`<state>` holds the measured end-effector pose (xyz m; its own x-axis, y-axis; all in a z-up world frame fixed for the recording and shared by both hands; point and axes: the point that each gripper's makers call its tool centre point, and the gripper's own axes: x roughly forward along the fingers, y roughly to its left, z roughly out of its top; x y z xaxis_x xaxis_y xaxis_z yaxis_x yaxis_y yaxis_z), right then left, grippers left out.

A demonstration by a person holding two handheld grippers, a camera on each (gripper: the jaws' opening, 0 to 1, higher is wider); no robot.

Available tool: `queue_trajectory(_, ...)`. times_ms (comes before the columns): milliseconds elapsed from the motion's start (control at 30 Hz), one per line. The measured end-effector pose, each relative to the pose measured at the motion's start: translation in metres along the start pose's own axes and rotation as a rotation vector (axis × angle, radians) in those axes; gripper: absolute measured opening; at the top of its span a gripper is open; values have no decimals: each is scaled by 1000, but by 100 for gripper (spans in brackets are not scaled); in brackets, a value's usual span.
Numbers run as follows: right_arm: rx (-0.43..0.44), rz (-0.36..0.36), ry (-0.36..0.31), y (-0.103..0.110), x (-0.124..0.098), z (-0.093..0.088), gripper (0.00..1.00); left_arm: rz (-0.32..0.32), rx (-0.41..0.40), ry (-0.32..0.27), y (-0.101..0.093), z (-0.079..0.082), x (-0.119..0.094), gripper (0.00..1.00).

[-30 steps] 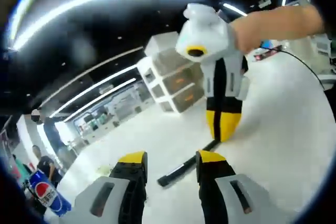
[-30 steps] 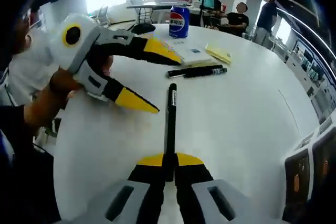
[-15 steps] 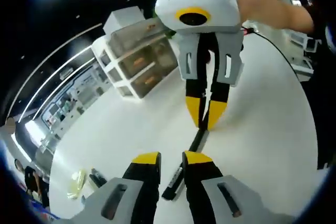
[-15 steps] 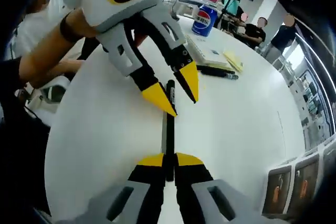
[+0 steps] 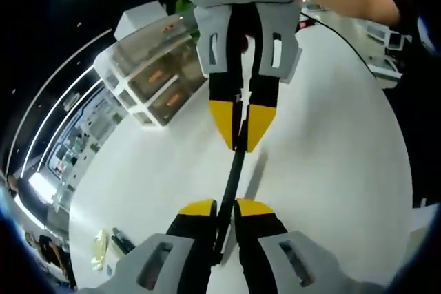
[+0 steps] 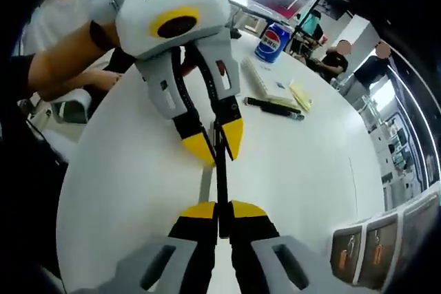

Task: Pick up the scattered pens and sticky notes one by one and arrange them into an orderly layout on the desk, lining the pens up parallel to each other and squaring the sticky note stack until the whole desk area is clear and organized

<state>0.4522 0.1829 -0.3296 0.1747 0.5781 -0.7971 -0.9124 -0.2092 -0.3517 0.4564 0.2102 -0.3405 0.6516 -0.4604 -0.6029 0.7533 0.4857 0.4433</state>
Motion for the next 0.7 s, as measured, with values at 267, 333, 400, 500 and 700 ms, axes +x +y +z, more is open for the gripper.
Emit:
queue_trajectory(267, -9, -45, -27, -1, 6, -9, 20, 24, 39, 11, 0, 13, 1, 9)
queue_trajectory(333, -34, -67, -61, -2, 5, -8, 18, 19, 47, -7, -1, 20, -2, 9)
queue_trajectory(400, -46, -97, -103, -4, 2, -7, 17, 25, 68, -6, -1, 25, -3, 9)
queue_trajectory(500, -65, -138, -117, -5, -4, -11, 11, 32, 127, 1, -4, 34, -3, 9)
queue_trajectory(700, -124, -228, -164, -8, -22, -18, 9, 48, 207, 13, -5, 56, -2, 9)
